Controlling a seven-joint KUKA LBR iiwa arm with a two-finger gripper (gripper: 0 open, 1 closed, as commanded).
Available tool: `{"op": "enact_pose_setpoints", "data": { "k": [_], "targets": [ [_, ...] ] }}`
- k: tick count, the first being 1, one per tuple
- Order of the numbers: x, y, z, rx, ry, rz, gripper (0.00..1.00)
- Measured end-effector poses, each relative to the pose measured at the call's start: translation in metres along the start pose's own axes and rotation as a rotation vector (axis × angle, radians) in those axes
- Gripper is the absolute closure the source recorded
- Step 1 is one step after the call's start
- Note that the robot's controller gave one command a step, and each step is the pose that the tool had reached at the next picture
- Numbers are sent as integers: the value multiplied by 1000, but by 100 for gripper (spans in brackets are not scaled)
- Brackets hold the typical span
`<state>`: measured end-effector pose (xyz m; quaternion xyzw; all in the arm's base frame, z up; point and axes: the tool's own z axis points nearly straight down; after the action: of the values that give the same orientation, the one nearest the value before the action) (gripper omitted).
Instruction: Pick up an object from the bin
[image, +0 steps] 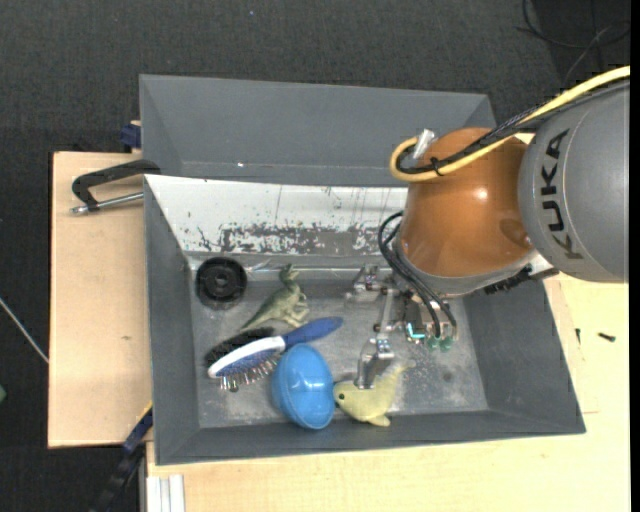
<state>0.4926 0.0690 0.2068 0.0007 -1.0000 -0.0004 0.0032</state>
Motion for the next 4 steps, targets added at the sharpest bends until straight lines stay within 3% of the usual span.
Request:
{"op": "enact_pose_setpoints", "data": {
  "k": [1, 3, 4],
  "targets": [
    [-5, -55, 134, 2, -14, -539, 0],
    [-1, -51, 88, 3, -13, -756, 0],
    [-1, -62, 136, 2, -11, -818, 0]
  ]
}}
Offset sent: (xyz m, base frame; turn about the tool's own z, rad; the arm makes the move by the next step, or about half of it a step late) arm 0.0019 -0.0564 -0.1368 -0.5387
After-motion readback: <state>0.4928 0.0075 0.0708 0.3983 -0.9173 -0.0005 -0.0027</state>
